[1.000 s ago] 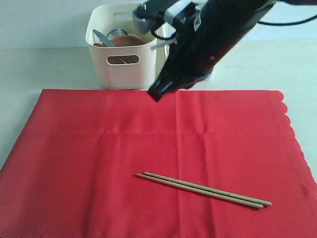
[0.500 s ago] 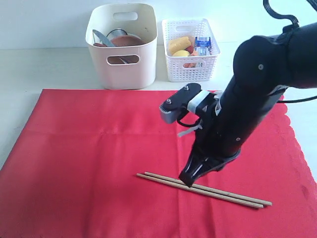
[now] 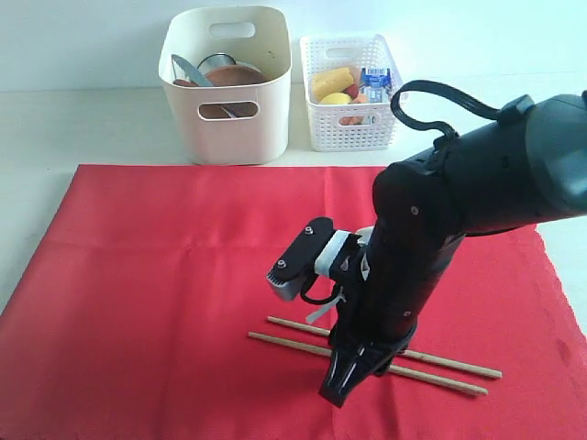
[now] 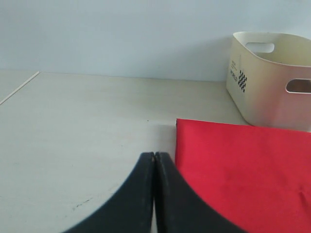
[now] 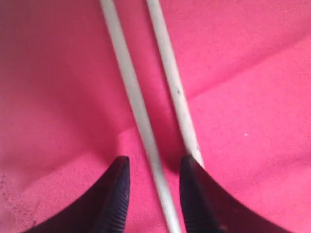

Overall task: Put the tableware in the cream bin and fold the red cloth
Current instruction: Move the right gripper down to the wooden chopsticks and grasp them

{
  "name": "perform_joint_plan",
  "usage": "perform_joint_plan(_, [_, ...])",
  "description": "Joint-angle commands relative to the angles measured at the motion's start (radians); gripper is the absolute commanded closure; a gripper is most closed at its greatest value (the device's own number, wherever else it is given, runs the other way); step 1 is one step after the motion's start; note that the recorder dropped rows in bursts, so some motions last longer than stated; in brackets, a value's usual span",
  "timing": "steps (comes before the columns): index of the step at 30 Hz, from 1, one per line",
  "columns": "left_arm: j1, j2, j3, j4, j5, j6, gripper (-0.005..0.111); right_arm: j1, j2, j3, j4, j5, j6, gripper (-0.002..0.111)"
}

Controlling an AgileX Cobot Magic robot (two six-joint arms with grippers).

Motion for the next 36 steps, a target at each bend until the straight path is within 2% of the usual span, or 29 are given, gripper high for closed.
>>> perform_joint_plan(1, [-0.006, -0.005, 0.001, -0.005, -0.001, -0.003, 0.104, -0.001, 0.036, 0.005, -0.052, -0.021, 0.03, 0.072])
perform_joint_plan(10, [-0.006, -0.005, 0.001, -0.005, -0.001, -0.003, 0.104, -0.001, -0.037, 0.005, -0.044, -0.002, 0.03, 0.072])
perform_joint_plan(16, [-0.006, -0.005, 0.001, -0.005, -0.001, -0.003, 0.104, -0.001, -0.104, 0.005, -0.053, -0.063, 0.083, 0.071])
perform_joint_plan(24, [-0.006, -0.005, 0.001, -0.005, -0.001, -0.003, 0.104, -0.001, -0.037, 0.005, -0.096, -0.083, 0.142, 0.038])
perform_joint_plan(26, [-0.006, -0.005, 0.001, -0.005, -0.001, -0.003, 0.104, -0.001, -0.014, 0.005, -0.134, -0.093, 0.147, 0.035])
perform_joint_plan(29, [-0.006, -0.005, 0.001, -0.005, -0.001, -0.003, 0.104, -0.001, 0.022, 0.005, -0.165, -0.096, 0.168, 0.035])
perform_joint_plan(32, [-0.006, -0.005, 0.001, -0.005, -0.001, -0.003, 0.104, -0.001, 0.037, 0.005, -0.165, -0.094, 0.168, 0.041])
perform_joint_plan(36, [-0.006, -0.005, 0.001, -0.005, -0.001, -0.003, 0.104, -0.001, 0.031, 0.005, -0.165, -0.094, 0.168, 0.065])
